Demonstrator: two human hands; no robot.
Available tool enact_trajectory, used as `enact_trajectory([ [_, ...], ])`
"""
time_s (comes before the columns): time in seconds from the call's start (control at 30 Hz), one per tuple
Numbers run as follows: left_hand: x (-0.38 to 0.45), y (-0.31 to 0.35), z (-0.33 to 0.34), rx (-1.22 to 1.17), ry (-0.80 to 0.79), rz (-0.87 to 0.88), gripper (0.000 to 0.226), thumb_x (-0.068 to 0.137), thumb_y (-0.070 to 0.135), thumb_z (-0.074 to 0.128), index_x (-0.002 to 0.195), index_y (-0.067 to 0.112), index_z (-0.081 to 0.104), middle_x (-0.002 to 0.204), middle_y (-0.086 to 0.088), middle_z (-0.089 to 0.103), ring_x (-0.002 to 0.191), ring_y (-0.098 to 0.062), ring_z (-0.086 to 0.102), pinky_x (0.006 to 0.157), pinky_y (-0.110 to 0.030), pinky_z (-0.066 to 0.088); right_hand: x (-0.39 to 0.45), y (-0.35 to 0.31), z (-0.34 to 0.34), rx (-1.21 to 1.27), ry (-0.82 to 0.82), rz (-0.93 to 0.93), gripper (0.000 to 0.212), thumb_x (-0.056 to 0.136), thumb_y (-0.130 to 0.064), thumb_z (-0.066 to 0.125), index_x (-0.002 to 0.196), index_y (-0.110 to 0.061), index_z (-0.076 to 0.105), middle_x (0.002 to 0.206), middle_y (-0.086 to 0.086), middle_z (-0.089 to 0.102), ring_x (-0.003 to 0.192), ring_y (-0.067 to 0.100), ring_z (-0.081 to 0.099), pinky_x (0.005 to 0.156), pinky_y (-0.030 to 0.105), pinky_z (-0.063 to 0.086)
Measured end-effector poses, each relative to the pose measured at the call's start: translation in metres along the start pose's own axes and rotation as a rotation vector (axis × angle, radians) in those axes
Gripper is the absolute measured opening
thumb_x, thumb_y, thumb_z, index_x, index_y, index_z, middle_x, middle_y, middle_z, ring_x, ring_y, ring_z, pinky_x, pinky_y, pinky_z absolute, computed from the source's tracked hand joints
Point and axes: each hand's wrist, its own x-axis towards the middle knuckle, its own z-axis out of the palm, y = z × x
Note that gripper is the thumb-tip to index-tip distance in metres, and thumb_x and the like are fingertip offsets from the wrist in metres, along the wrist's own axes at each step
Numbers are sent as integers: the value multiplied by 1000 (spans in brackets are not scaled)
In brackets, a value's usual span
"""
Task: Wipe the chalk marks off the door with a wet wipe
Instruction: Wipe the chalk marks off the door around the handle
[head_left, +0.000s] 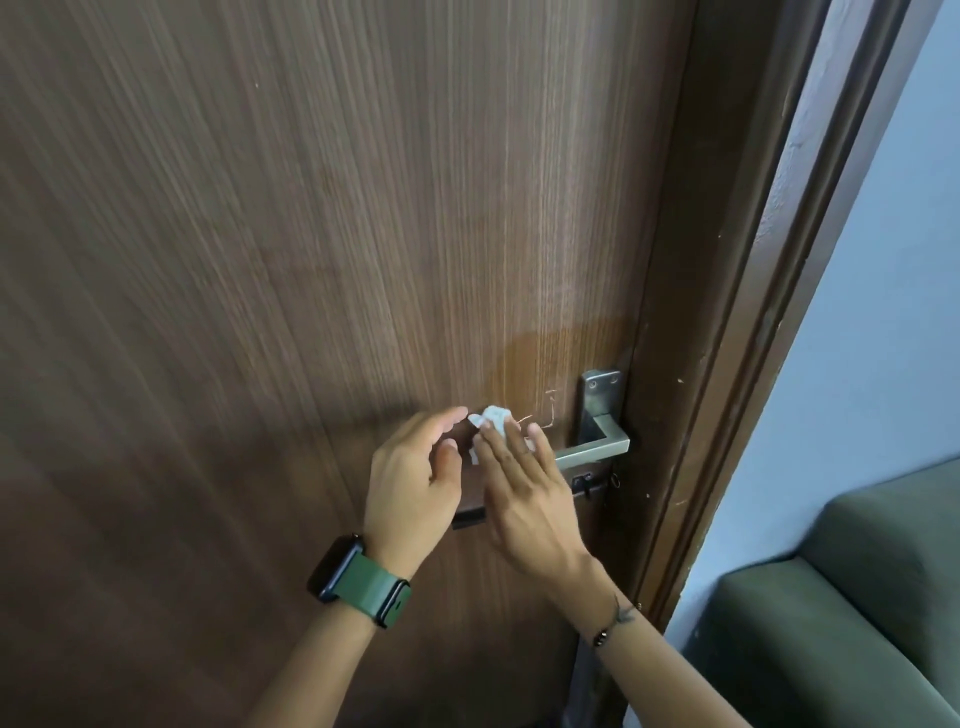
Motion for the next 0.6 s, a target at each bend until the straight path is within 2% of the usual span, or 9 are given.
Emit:
enact_trajectory([
  [0.07,0,-2,-1,3,-2,-4,32,81,-1,47,107,8,64,105,-6,68,91,-10,60,83,-15,43,14,6,-9,84,125,58,37,88,-10,40,114,3,62,123,20,62,118,36,55,109,48,28],
  [0.17,2,-3,0,18,-14,-10,33,81,-6,49,108,8,63,108,-5,67,95,-9,58,85,-15,42,47,12,-19,104,270,124,36,89,-10,40,117,4,59,126,21,59,120,36,53,112,45,21],
  [0.23,2,-1,3,10,-4,-7,33,81,-7,49,108,7,63,107,-5,68,95,-9,58,85,-12,41,51,7,-13,70,265,109,34,88,-8,46,116,3,61,126,21,58,121,38,52,113,46,23],
  [0.33,0,-1,5,1,5,-14,33,81,-4,47,107,7,64,105,-6,69,96,-15,62,87,-23,47,23,-3,4,2,124,-33,36,79,-7,63,114,2,64,124,19,61,121,38,52,108,50,32],
  [0.43,-1,-4,5,7,7,-47,34,81,-7,48,107,8,64,106,-6,69,97,-16,63,88,-26,47,0,1,5,-20,1,-126,31,78,-9,57,106,-1,68,116,15,67,115,34,58,107,52,32],
  [0.53,-1,-3,4,-10,10,-46,34,81,-7,48,108,8,64,105,-4,68,94,-14,62,88,-25,47,19,20,-13,96,109,-3,34,88,-8,40,110,2,63,119,17,65,111,32,61,108,53,27],
  [0.6,-1,-1,5,-18,-4,-33,35,81,-7,48,108,7,63,106,-5,68,96,-14,62,89,-29,49,42,33,-24,84,203,152,36,89,-9,37,115,2,60,123,18,62,116,33,57,112,48,19],
])
